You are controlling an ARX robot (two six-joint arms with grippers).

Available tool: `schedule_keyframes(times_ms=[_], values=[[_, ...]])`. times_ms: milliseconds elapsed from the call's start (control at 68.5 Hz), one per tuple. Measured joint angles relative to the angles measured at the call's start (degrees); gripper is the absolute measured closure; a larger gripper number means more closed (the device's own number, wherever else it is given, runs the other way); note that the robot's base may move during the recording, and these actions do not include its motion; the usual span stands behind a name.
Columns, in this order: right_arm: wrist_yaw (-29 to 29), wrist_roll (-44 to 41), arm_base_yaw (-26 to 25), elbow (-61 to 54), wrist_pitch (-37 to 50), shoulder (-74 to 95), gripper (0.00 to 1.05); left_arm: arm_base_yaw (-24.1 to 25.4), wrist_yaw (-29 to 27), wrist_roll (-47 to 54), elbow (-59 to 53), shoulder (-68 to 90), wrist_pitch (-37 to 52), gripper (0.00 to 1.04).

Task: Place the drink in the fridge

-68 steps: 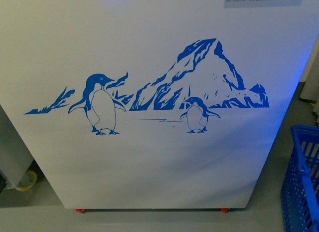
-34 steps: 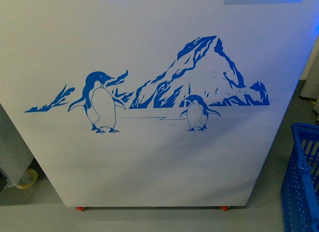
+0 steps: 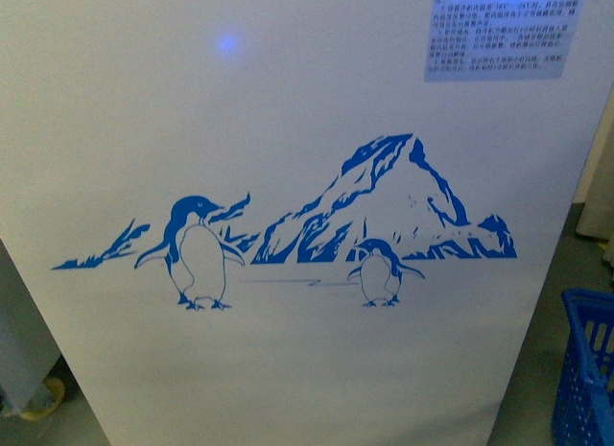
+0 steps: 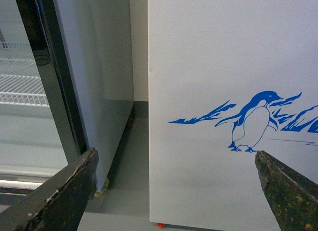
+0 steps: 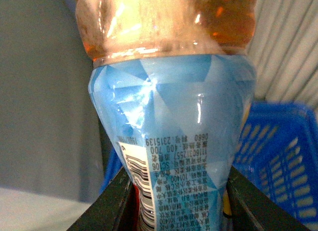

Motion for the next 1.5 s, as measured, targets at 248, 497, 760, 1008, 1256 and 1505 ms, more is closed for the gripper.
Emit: schedule_keyframes(times_ms=[248,497,760,1008,1256,1505], values=[[4.31,0.09,7.93,-2.32,-10.51,-24.98,0.67,0.0,0.0,0.0,0.0,0.0,0.0,0.08],[14.43,-1.7,22.16,-4.31,-19.26,-43.01,0.67,0.0,-0.02,0.0,0.02,0.0,0.0,0.08],[41.86,-6.34,45.31,-7.45,-21.31,-55.04,0.68,0.0,-0.02,0.0,0.0,0.0,0.0,0.08],[51.01,-10.86,56.04,-11.02,-16.59,-55.12,0.68,0.0,-0.02,0.0,0.02,0.0,0.0,0.08],[55.56,-10.47,49.53,-12.44,-16.65,-56.54,0.68,0.0,0.0,0.0,0.02,0.0,0.0,0.08],[56.74,-10.49,53.2,-12.85,-15.98,-56.41,0.68,0.0,-0.02,0.0,0.0,0.0,0.0,0.08]])
